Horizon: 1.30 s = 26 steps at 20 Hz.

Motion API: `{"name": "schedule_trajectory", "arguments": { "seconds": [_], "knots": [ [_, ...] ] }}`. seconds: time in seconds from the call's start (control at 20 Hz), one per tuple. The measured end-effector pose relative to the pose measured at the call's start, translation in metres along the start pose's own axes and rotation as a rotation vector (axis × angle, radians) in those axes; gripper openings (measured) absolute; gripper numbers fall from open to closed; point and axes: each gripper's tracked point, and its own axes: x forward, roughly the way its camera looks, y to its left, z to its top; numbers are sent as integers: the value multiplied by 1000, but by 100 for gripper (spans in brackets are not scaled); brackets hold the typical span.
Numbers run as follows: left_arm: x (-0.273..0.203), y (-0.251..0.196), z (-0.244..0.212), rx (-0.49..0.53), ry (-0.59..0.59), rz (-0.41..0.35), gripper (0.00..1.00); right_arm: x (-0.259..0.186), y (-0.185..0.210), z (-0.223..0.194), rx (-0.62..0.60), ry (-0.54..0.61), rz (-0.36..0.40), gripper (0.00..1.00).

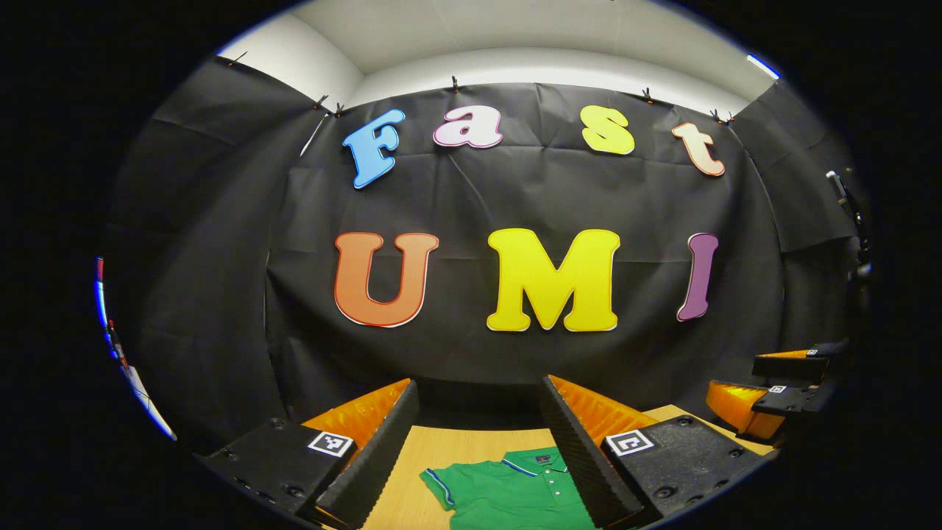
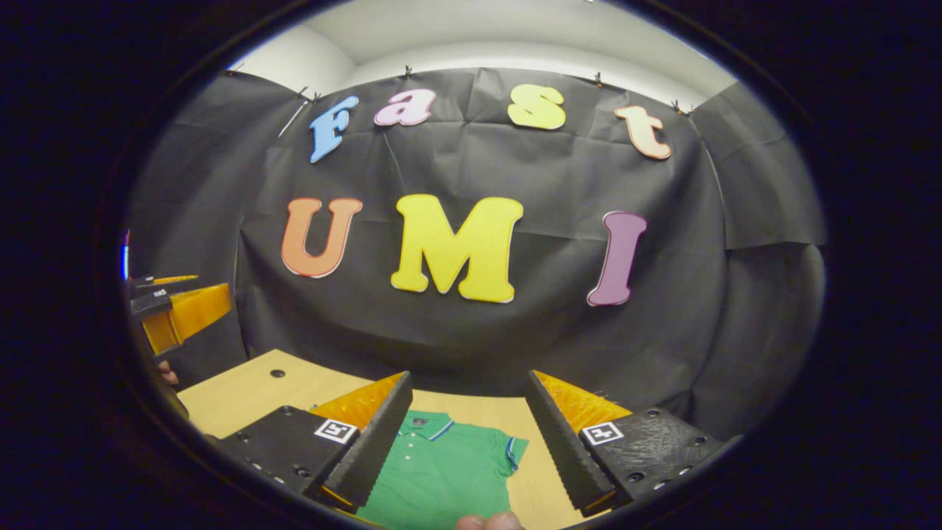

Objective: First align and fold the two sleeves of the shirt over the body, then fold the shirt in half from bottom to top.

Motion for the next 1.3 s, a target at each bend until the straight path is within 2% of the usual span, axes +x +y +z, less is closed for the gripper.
{"name": "schedule_trajectory", "arguments": {
  "seconds": [0.25,0.6,0.9,1.3],
  "knots": [
    [9,-20,-6,18,14,-19,100,17,-29,-48,-11,120,-18,96],
    [10,-28,-5,35,21,33,100,54,-64,-105,5,269,-2,95],
    [11,-23,-10,37,56,83,100,97,-80,-168,18,418,1,95],
    [12,-13,-5,49,53,126,100,162,-89,-237,2,536,1,95]
  ]
}}
